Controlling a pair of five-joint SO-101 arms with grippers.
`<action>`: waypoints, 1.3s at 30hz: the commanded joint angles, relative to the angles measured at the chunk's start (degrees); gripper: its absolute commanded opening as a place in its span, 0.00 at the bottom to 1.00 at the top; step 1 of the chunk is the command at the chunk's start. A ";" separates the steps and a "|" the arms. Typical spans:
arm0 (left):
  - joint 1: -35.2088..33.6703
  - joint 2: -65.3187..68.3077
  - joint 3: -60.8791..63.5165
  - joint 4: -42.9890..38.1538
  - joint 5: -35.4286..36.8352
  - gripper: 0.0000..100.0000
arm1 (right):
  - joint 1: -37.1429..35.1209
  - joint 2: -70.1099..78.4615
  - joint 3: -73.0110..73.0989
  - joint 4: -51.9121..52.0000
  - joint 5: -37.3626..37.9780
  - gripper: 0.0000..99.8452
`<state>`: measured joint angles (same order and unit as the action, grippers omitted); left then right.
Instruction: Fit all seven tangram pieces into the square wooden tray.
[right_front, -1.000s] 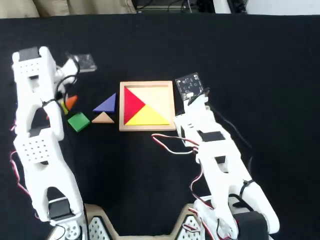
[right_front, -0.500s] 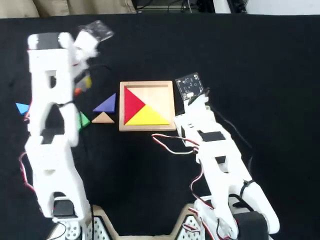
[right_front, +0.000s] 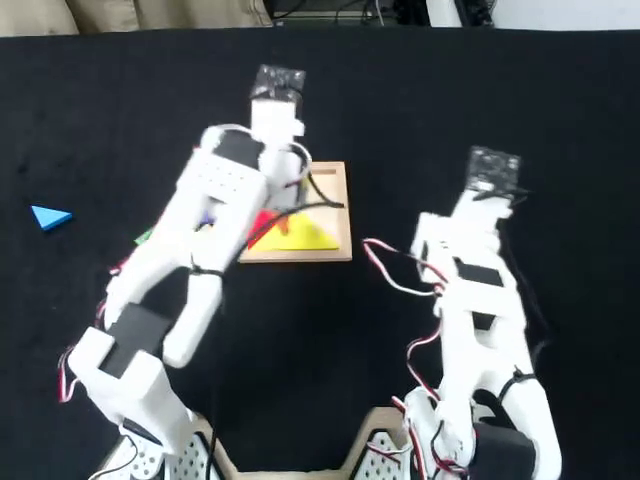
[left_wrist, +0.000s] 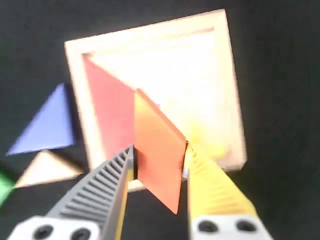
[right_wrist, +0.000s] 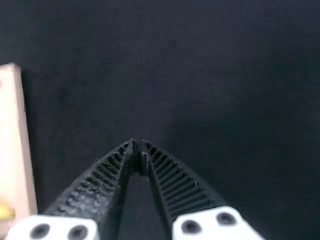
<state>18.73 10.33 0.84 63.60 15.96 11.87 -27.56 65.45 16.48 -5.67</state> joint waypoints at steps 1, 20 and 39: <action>3.12 -3.34 3.74 -9.41 12.40 0.04 | 1.32 -1.63 -2.15 -3.78 -0.88 0.01; 5.32 7.03 5.14 -22.15 21.89 0.04 | -1.14 -1.63 -1.45 -4.66 2.29 0.01; 6.11 7.65 5.85 -18.02 21.98 0.17 | -2.90 -1.63 -1.36 -4.66 2.37 0.01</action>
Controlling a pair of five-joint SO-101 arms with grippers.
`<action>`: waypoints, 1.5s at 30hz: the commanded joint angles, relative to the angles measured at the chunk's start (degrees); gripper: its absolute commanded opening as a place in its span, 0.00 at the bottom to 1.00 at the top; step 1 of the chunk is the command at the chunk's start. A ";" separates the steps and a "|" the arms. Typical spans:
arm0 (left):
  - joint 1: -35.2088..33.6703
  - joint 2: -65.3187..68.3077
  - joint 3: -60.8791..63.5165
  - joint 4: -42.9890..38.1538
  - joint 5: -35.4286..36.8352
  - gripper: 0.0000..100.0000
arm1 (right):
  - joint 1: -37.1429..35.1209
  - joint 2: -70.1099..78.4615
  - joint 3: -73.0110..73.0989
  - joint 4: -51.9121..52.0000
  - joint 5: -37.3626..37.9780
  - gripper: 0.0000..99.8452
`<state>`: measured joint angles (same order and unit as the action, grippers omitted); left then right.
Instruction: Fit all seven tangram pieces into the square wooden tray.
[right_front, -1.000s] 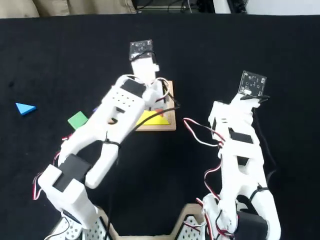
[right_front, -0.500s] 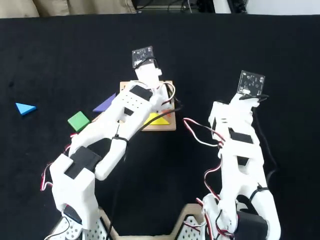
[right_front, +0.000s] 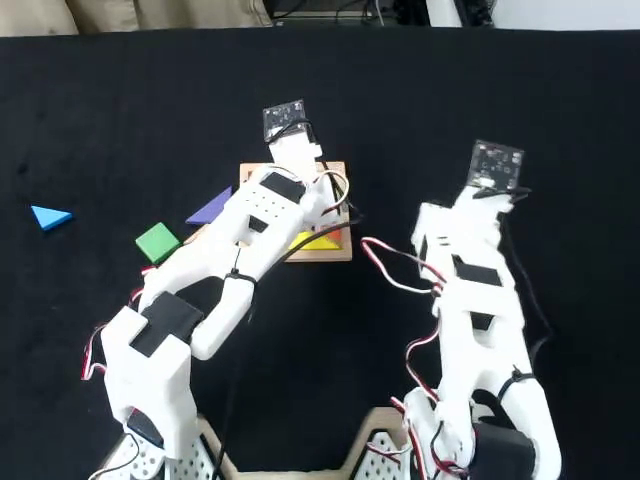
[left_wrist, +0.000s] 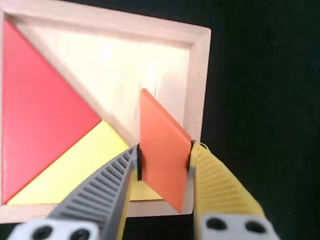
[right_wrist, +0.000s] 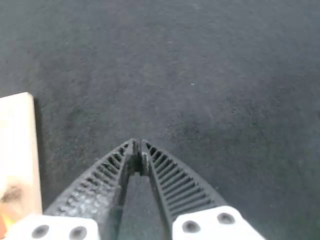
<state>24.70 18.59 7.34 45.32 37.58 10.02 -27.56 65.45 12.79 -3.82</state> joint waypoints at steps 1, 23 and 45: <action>0.13 -0.62 -0.66 0.09 0.35 0.17 | -1.05 -1.63 -1.36 -0.97 0.53 0.01; -8.92 0.18 -6.99 -1.32 -8.97 0.24 | -0.88 -1.71 -1.10 -1.14 2.46 0.01; -10.95 -9.76 0.22 -9.32 -16.09 0.19 | -1.14 -1.71 -1.19 -1.14 2.81 0.01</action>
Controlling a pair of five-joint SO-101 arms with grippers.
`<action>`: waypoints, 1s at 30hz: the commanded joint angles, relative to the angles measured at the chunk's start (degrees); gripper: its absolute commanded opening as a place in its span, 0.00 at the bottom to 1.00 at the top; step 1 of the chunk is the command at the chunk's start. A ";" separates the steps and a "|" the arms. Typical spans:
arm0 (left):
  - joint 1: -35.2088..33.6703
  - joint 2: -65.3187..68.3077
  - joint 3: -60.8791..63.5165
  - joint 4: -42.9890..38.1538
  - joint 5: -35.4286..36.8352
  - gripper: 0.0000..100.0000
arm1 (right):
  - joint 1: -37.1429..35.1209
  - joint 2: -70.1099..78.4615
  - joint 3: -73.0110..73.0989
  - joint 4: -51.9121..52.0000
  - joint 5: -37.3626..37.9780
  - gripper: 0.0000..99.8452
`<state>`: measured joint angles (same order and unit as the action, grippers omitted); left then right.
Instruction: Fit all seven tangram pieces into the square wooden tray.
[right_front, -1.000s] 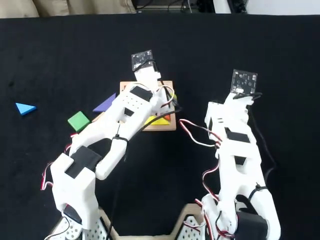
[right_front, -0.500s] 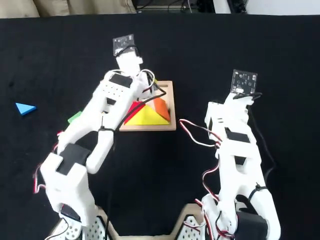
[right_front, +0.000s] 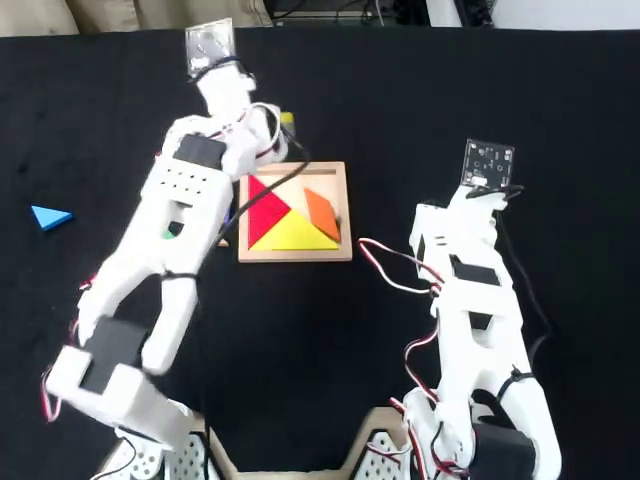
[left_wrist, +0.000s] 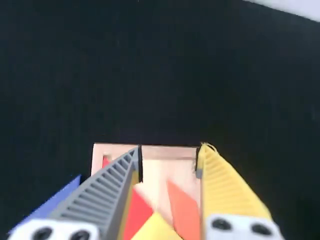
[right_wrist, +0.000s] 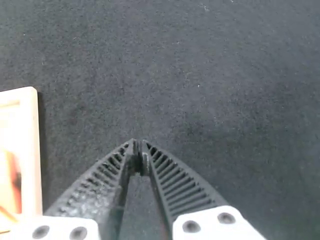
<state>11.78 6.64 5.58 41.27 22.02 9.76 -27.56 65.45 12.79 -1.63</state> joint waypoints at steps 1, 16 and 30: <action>3.03 3.87 2.68 -7.03 -0.53 0.19 | -0.88 -1.71 -1.19 -1.14 0.62 0.01; 6.64 14.33 3.74 -16.35 -0.70 0.06 | -0.88 -1.71 -1.19 -1.14 0.62 0.01; 8.48 18.81 2.42 -16.26 -0.53 0.06 | -0.88 -1.63 -1.19 -0.97 0.70 0.01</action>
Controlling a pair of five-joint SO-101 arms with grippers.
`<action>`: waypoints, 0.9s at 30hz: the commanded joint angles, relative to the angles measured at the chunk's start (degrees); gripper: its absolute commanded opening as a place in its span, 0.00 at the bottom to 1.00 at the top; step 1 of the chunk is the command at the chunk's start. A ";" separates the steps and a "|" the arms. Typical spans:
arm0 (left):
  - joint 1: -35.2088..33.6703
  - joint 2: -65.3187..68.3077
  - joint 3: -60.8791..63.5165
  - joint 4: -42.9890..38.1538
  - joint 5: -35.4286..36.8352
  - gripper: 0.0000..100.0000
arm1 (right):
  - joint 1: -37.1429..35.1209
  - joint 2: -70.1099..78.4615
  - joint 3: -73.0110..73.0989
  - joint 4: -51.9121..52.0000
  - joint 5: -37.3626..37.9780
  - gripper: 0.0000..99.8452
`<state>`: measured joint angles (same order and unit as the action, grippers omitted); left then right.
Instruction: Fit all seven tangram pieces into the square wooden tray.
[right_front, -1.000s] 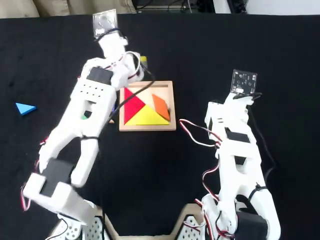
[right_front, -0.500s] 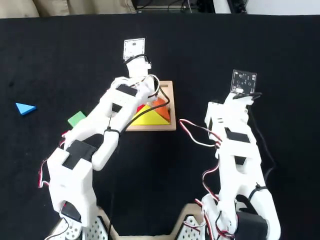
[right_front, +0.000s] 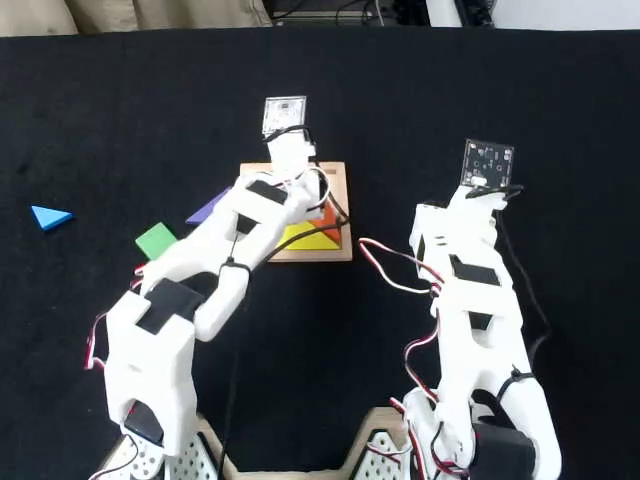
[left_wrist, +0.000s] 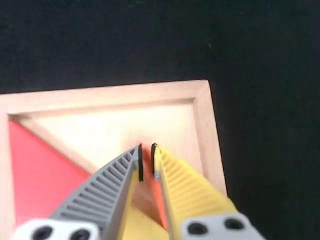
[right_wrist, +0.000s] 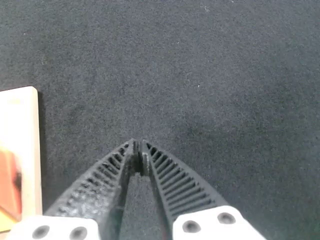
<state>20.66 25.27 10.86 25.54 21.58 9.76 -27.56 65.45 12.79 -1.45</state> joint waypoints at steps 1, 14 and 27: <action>-0.31 0.53 -2.86 -0.53 -0.09 0.06 | -0.88 -1.63 -1.19 -0.97 0.53 0.01; 5.49 1.32 -8.04 14.51 0.00 0.06 | -0.97 -1.63 -1.27 -0.97 0.53 0.01; 2.51 -0.70 -12.62 19.69 0.00 0.06 | -0.97 -1.63 -1.36 -0.97 0.53 0.01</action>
<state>26.02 26.68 1.63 43.03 21.49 9.76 -27.56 65.45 12.79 -1.45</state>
